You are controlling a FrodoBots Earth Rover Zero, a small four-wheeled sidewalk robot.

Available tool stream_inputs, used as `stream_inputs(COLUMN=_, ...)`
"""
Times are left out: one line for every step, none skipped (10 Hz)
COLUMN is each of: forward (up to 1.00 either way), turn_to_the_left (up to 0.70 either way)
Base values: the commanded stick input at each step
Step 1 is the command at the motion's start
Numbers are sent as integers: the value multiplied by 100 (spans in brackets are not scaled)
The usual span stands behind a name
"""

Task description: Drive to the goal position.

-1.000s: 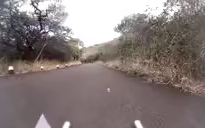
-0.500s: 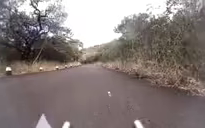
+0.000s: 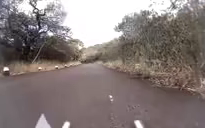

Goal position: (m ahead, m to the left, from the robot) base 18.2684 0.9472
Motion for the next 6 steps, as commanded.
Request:
stream_inputs(forward=50, turn_to_the_left=0)
stream_inputs(forward=50, turn_to_the_left=0)
stream_inputs(forward=50, turn_to_the_left=0)
stream_inputs(forward=50, turn_to_the_left=0)
stream_inputs(forward=50, turn_to_the_left=0)
stream_inputs(forward=50, turn_to_the_left=0)
